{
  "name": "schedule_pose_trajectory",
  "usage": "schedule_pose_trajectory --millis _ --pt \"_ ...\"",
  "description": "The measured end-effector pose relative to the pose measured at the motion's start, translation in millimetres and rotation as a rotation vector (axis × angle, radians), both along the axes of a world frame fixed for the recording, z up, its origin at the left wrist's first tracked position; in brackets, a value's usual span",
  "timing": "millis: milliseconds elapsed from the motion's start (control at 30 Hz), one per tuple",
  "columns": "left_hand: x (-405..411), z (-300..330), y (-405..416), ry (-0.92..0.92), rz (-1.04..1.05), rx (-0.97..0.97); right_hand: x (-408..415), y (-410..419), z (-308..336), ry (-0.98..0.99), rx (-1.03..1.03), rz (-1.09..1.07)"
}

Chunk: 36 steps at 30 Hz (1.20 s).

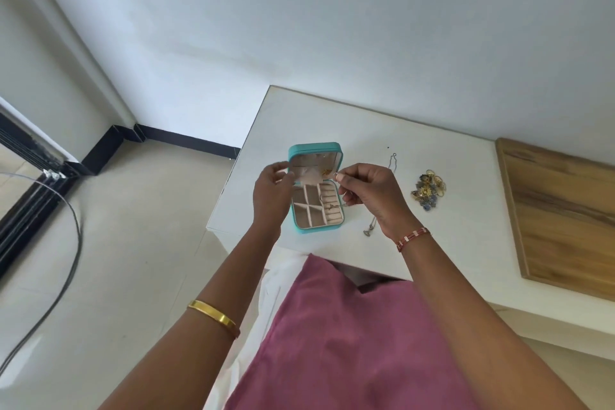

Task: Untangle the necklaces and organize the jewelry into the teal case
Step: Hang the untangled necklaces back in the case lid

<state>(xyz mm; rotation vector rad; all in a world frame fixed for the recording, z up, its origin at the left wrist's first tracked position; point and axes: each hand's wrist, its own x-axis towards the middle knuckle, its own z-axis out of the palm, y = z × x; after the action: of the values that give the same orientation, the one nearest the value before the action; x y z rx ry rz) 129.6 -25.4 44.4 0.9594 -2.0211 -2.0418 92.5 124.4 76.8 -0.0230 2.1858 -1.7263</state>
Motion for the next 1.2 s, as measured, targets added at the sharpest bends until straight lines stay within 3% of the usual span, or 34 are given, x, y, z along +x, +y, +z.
schedule_pose_trajectory --millis 367,900,1200 --pt "-40 -35 -19 0.122 -0.217 -0.050 -35 -36 -35 0.091 0.118 0.071" --pt "-63 -52 -23 0.104 -0.026 0.073 -66 -68 -66 0.728 0.502 0.023" --pt "-64 -59 -15 0.109 0.072 0.047 -65 -73 -75 0.808 0.538 -0.117"
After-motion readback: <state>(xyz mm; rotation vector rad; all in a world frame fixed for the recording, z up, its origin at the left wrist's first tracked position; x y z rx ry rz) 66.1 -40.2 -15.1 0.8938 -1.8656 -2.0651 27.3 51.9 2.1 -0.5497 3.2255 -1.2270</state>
